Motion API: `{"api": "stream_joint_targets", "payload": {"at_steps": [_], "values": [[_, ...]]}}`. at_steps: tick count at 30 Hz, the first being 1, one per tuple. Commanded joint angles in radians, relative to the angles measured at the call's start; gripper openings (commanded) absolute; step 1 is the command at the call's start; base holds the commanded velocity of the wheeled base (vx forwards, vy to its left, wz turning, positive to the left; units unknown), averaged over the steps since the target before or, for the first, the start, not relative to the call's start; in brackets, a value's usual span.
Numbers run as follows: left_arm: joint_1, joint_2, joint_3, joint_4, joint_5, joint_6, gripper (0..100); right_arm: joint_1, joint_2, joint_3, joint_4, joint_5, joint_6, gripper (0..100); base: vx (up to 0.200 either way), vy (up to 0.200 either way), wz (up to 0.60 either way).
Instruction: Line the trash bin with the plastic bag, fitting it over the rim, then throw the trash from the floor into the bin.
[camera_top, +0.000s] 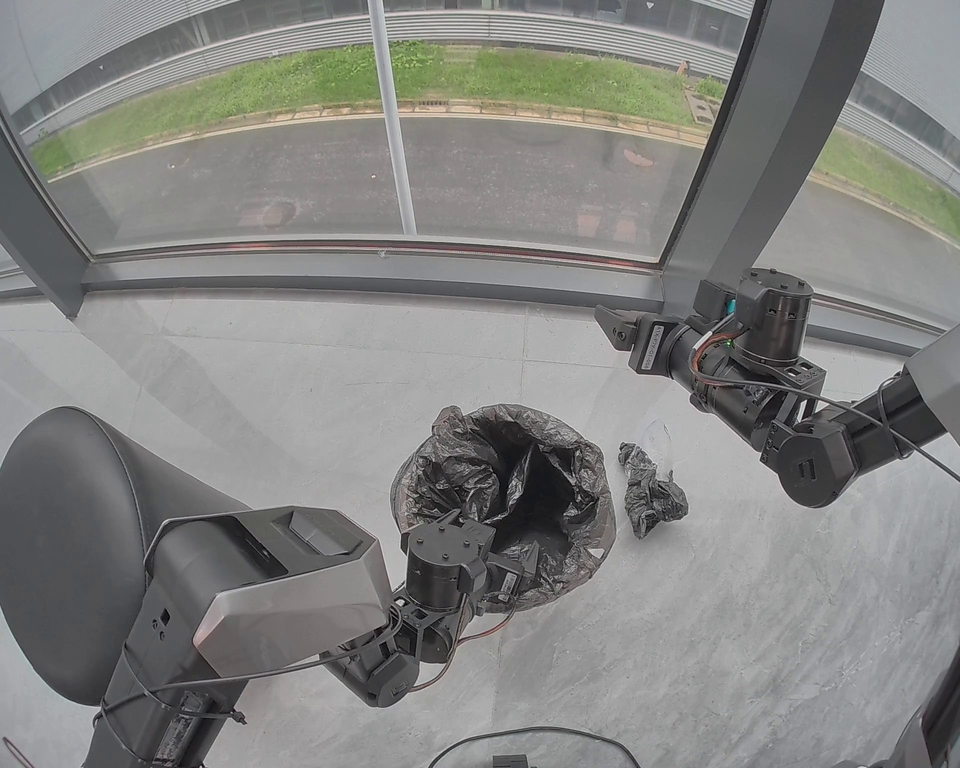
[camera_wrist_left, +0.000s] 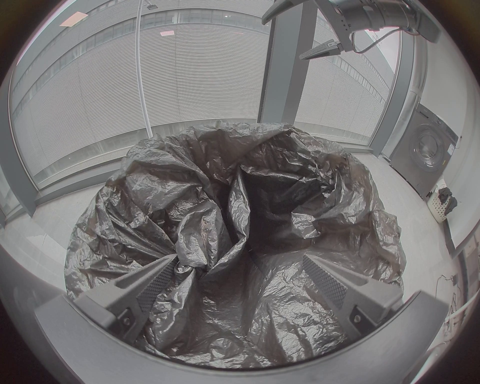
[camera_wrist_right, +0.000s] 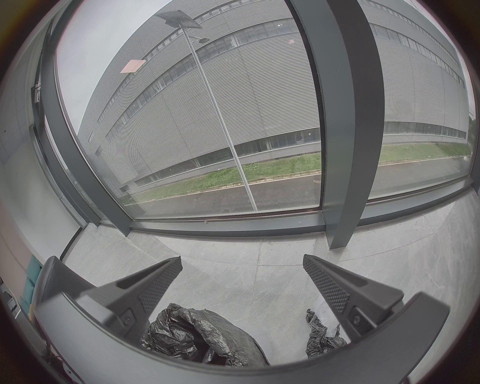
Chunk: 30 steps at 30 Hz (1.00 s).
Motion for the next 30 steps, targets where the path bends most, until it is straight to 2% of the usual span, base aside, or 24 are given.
{"api": "stream_joint_targets", "payload": {"at_steps": [1, 5, 11, 15, 21, 24, 26, 27, 28, 29, 30], "values": [[0.001, 0.007, -0.001, -0.003, 0.001, 0.000, 100, 0.000, 0.007, 0.000, 0.002, 0.000, 0.000, 100, 0.000, 0.000, 0.00], [-0.001, -0.029, 0.009, -0.014, 0.003, -0.002, 100, 0.000, 0.016, 0.000, 0.002, 0.000, 0.000, 100, 0.000, 0.000, 0.00], [-0.032, -0.173, 0.065, -0.042, 0.032, -0.002, 100, 0.000, 0.044, -0.011, -0.001, -0.002, -0.003, 100, 0.000, 0.000, 0.00], [-0.053, -0.319, 0.155, -0.059, 0.030, -0.011, 100, -0.006, 0.058, -0.014, 0.000, -0.002, -0.004, 100, 0.000, 0.000, 0.00], [-0.056, -0.432, 0.253, -0.148, 0.032, -0.015, 100, -0.035, 0.116, -0.048, 0.000, -0.011, -0.011, 100, 0.000, 0.000, 0.00], [0.014, -0.518, 0.339, -0.171, 0.032, -0.092, 100, -0.061, 0.156, -0.066, 0.016, -0.016, -0.011, 100, 0.000, 0.000, 0.00], [0.074, -0.527, 0.391, -0.184, 0.029, -0.161, 100, -0.063, 0.202, -0.060, 0.022, -0.046, -0.004, 100, 0.000, 0.000, 0.00], [0.111, -0.524, 0.420, -0.195, 0.026, -0.203, 100, -0.067, 0.246, -0.068, 0.020, -0.086, -0.004, 100, 0.000, 0.000, 0.00], [0.117, -0.524, 0.424, -0.195, 0.024, -0.207, 100, -0.067, 0.252, -0.069, 0.020, -0.092, -0.004, 100, 0.000, 0.000, 0.00], [0.168, -0.515, 0.453, -0.217, 0.018, -0.256, 100, -0.086, 0.318, -0.091, 0.020, -0.157, -0.017, 100, 0.000, 0.000, 0.00], [0.192, -0.506, 0.460, -0.230, 0.003, -0.276, 100, -0.095, 0.343, -0.109, 0.025, -0.178, -0.029, 100, 0.000, 0.000, 0.00]]}}
